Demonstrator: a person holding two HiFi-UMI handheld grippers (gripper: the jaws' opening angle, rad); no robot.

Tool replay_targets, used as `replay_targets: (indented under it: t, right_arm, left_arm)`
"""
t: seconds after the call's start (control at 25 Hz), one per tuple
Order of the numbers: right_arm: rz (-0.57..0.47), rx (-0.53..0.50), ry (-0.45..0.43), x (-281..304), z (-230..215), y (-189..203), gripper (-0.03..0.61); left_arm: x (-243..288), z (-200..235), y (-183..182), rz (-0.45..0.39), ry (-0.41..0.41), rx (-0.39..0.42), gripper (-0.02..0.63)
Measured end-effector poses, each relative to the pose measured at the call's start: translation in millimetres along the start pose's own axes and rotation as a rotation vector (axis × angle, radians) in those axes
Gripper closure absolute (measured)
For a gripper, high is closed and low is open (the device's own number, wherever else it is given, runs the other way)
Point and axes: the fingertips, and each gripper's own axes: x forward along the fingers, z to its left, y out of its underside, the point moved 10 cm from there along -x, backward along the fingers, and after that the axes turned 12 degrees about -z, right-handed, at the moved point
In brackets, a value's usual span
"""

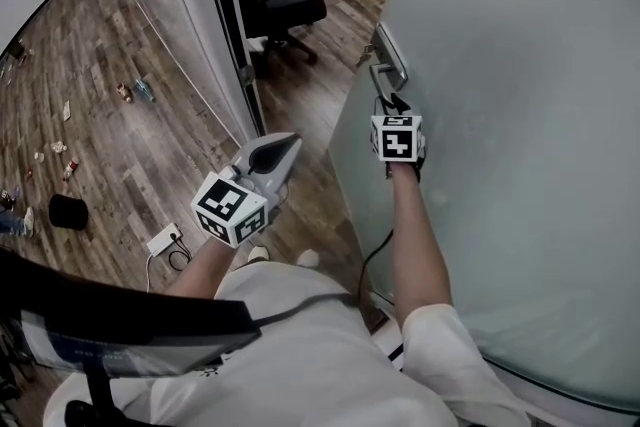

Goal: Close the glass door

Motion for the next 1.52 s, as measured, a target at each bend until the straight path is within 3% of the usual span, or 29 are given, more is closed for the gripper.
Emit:
replay_targets:
  t: [0.56, 0.76, 1.52]
  right_arm:
    - [-0.043, -0.044, -0.061, -15, 55, -2, 0.462]
    - [-0.053, -0.053, -0.094, -25, 53, -7, 0.463]
    - [-0.07, -0.078, -0.184, -47, 162, 2, 0.46]
  left_arm:
    - [-49, 39, -14, -0.008, 0.013, -0.014, 0.614]
    - [-41, 34, -23, -0.011, 0.014, -0.018, 0.614]
    - [-120, 67, -10, -0.018, -0.005, -0.017, 0.614]
